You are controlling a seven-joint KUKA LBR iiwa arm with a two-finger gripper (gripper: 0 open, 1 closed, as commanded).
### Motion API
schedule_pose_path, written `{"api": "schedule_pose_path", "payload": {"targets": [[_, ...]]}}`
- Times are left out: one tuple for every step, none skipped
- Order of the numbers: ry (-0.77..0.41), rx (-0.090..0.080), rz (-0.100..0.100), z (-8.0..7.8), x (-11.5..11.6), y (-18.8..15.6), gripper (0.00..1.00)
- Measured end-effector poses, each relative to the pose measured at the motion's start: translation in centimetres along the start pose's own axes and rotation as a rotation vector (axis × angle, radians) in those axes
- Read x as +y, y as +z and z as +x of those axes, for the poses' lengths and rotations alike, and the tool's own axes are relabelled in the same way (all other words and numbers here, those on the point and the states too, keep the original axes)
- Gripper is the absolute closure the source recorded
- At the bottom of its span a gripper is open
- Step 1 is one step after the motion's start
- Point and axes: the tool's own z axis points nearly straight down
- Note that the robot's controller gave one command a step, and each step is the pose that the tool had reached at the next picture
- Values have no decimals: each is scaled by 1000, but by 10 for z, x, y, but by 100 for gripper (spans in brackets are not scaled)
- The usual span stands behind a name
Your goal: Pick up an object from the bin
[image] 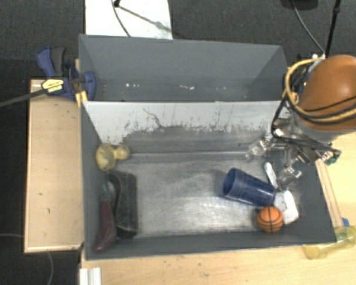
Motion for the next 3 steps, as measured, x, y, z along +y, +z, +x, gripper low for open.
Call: {"api": "schedule_pose_path", "payload": {"targets": [[5,12,-11,1,-4,-22,0],[-96,-3,7,14,-10,-9,0],[-137,-3,4,22,-8,60,0]]}}
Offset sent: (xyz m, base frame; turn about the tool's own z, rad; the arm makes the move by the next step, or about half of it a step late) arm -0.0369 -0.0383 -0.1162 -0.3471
